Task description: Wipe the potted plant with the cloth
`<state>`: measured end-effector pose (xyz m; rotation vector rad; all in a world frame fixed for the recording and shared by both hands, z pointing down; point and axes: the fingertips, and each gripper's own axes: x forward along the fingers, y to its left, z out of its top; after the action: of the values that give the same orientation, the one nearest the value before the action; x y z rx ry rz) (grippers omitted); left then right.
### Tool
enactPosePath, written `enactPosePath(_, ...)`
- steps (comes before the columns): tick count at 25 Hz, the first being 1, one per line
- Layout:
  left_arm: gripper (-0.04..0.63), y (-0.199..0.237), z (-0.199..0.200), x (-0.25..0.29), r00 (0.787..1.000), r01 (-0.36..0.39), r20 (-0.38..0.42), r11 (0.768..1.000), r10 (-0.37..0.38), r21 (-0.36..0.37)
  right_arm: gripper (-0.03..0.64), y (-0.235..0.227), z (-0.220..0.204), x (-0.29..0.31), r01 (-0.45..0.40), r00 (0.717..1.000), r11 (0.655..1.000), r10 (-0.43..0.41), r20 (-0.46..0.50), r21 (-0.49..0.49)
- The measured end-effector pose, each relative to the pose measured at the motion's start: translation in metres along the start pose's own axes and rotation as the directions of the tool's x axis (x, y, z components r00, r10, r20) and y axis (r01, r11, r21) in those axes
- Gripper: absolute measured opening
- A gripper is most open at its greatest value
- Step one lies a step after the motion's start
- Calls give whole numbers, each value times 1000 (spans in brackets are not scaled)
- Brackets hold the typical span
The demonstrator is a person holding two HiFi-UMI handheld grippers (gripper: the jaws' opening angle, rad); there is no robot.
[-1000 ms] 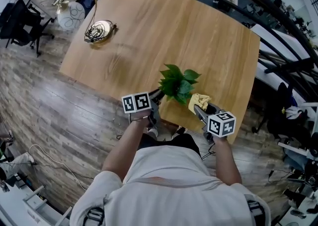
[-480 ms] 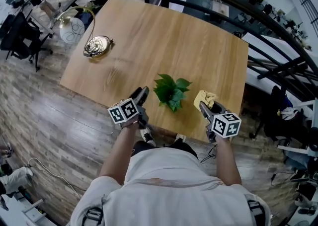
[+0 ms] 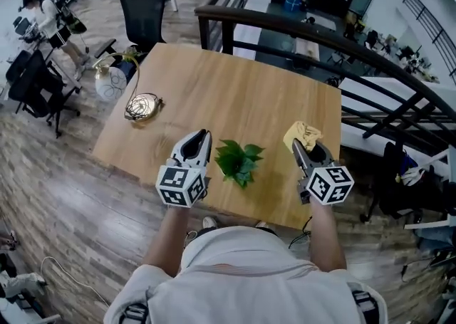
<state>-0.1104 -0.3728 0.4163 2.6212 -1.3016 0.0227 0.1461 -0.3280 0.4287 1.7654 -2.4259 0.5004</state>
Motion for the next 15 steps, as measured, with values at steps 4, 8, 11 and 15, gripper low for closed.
enactPosePath(4,40,-35,45,-2,997,53,56,992,-59,118,198,5,46,-13,60,990,997,-52,131,-50)
enactPosePath(8,39,-52,65,-2,991,84,96,990,-96,117,193,12,69,-28,98,979,985,-70,190,-141)
enactPosePath(11,39,-55,63,1,991,88,94,990,-98,106,192,13,74,-34,105,977,982,-73,201,-155)
enactPosePath(15,40,-56,56,3,990,98,90,991,-106,89,192,15,73,-33,94,978,983,-62,198,-159)
